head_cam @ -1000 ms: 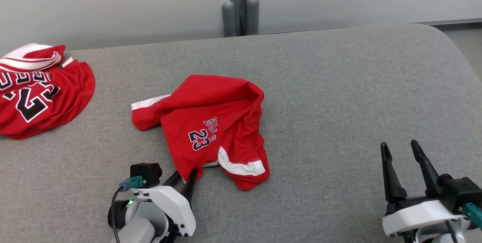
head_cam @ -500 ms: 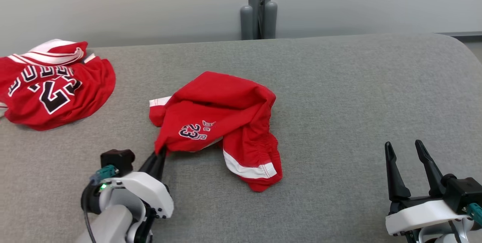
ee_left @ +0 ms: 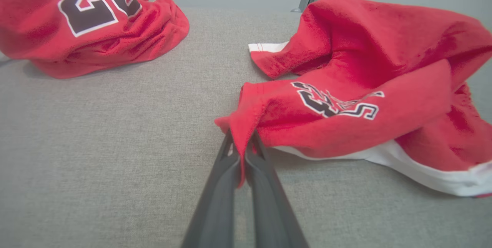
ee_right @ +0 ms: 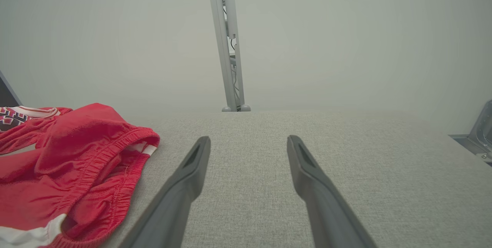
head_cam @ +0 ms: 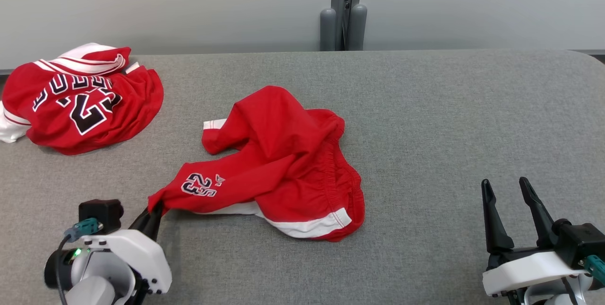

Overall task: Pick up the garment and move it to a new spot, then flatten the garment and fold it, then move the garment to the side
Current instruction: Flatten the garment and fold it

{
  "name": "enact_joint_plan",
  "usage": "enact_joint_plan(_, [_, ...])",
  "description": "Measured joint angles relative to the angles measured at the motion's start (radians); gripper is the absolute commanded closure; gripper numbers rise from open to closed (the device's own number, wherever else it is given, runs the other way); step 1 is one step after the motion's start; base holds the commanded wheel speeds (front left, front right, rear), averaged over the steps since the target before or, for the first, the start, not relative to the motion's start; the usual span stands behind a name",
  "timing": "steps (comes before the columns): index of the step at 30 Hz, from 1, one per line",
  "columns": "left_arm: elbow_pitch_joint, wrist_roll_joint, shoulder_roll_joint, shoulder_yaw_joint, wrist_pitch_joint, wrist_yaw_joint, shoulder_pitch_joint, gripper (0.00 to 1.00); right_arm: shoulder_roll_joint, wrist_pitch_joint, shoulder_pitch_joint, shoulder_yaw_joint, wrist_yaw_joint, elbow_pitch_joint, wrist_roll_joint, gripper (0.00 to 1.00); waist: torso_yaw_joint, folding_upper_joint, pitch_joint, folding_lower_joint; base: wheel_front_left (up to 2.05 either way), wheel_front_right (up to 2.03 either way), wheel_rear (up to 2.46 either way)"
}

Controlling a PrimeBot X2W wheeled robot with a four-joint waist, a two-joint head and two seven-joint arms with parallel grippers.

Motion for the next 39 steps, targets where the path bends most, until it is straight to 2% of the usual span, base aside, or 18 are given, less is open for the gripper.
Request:
enact_joint_plan(9, [-0.239, -0.059, 0.132, 0.025, 0.129, 0.069, 0.143, 1.00, 0.000, 0.000, -0.002, -0.012, 0.000, 0.004, -0.001, 0.00, -0.010, 0.0000, -0.001, 0.0000, 0.00, 0.00, 0.00])
enact_joint_plan(14, [-0.300, -0.090, 0.178, 0.071, 0.131, 0.125, 0.212, 1.00, 0.000, 0.000, -0.007, -0.019, 0.000, 0.003, -0.002, 0.00, -0.021, 0.0000, 0.003, 0.0000, 0.00, 0.00, 0.00])
enact_joint_plan(18, [-0.271, -0.102, 0.166, 0.101, 0.090, 0.152, 0.226, 1.00, 0.000, 0.000, -0.009, -0.019, 0.000, 0.004, -0.003, 0.00, -0.030, 0.0000, 0.006, 0.0000, 0.00, 0.00, 0.00])
enact_joint_plan(20, [-0.246, -0.109, 0.149, 0.109, 0.074, 0.152, 0.226, 1.00, 0.000, 0.000, -0.010, -0.020, 0.000, 0.005, -0.003, 0.00, -0.033, 0.0000, 0.007, 0.0000, 0.00, 0.00, 0.00])
enact_joint_plan(23, [-0.193, -0.117, 0.119, 0.116, 0.044, 0.135, 0.215, 1.00, 0.000, 0.000, -0.012, -0.020, 0.000, 0.006, -0.007, 0.00, -0.037, 0.0000, 0.008, 0.0000, 0.00, 0.00, 0.00])
enact_joint_plan(32, [-0.008, -0.130, 0.100, 0.119, 0.046, 0.087, 0.142, 1.00, 0.000, 0.000, -0.017, -0.023, 0.000, 0.012, -0.018, 0.00, -0.047, 0.0000, -0.003, 0.0000, 0.00, 0.00, 0.00])
enact_joint_plan(34, [0.027, -0.130, 0.094, 0.115, 0.046, 0.077, 0.122, 0.73, 0.000, 0.000, -0.017, -0.021, 0.000, 0.013, -0.018, 0.00, -0.051, 0.0000, -0.005, 0.0000, 0.00, 0.00, 0.00])
enact_joint_plan(36, [0.058, -0.129, 0.085, 0.109, 0.043, 0.064, 0.098, 0.40, 0.000, 0.000, -0.016, -0.021, 0.000, 0.015, -0.018, 0.00, -0.054, 0.0000, -0.008, 0.0000, 0.00, 0.00, 0.00])
enact_joint_plan(37, [0.072, -0.127, 0.079, 0.106, 0.044, 0.061, 0.087, 0.07, 0.000, 0.000, -0.016, -0.021, 0.000, 0.015, -0.018, 0.00, -0.056, 0.0000, -0.009, 0.0000, 0.00, 0.00, 0.00])
enact_joint_plan(38, [0.085, -0.125, 0.073, 0.102, 0.044, 0.056, 0.075, 0.00, 0.000, 0.000, -0.016, -0.020, 0.000, 0.016, -0.019, 0.00, -0.057, 0.0000, -0.010, 0.0000, 0.00, 0.00, 0.00])
enact_joint_plan(39, [0.097, -0.125, 0.067, 0.101, 0.044, 0.052, 0.063, 0.00, 0.000, 0.000, -0.015, -0.020, 0.000, 0.016, -0.019, 0.00, -0.059, 0.0000, -0.012, -0.0001, 0.00, 0.00, 0.00])
